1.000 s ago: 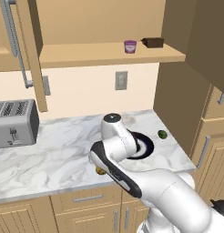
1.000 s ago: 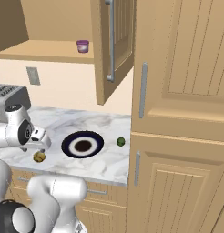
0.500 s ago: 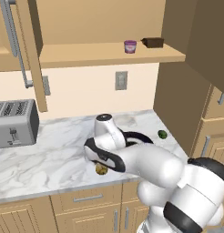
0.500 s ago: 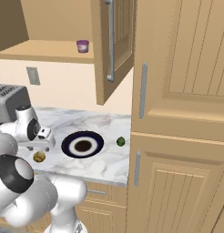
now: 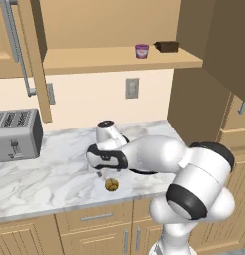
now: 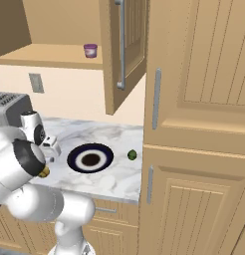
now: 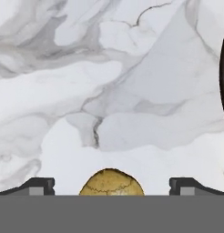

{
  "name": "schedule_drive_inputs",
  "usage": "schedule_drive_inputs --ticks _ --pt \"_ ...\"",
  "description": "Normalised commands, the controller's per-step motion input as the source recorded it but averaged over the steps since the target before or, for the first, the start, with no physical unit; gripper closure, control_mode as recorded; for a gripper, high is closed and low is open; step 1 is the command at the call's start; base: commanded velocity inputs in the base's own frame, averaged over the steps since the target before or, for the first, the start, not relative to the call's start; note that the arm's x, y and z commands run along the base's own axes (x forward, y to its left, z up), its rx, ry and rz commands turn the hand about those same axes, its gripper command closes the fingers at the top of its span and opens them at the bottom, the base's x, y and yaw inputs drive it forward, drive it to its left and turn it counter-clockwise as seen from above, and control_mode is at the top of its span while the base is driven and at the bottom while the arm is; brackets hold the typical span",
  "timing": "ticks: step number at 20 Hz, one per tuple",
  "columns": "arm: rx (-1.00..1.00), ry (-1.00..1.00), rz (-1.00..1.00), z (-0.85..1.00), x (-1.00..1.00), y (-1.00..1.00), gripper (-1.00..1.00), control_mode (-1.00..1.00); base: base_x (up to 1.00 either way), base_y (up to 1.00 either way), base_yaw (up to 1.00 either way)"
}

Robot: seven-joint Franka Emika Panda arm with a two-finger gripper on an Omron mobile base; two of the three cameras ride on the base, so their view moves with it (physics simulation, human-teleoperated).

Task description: Pick the avocado and bread from the counter and place them on the plate. Then pick the jam from the cabinet and place it next to the plate. Lastly close the cabinet door.

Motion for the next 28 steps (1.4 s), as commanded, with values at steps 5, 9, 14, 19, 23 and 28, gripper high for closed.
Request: schedule_drive_inputs --ticks 5,9,14,19,23,28 --pt "0.0 0.0 0.0 -0.23 -0.26 0.0 -1.0 -1.0 0.0 0.0 0.0" --pt "0.0 0.0 0.0 -0.19 -0.25 0.0 -1.0 -1.0 0.0 0.0 0.0" --pt "0.0 0.0 0.0 -0.18 -0.25 -0.05 -1.0 -1.0 0.0 0.0 0.0" --pt "0.0 -0.01 0.02 -0.17 -0.13 -0.03 -1.0 -1.0 0.0 0.0 0.0" --pt "0.0 0.0 0.03 -0.22 0.0 0.0 -1.0 -1.0 0.0 0.0 0.0" --pt "-0.01 0.0 0.01 -0.15 0.0 0.0 1.0 -1.0 0.0 0.0 0.0"
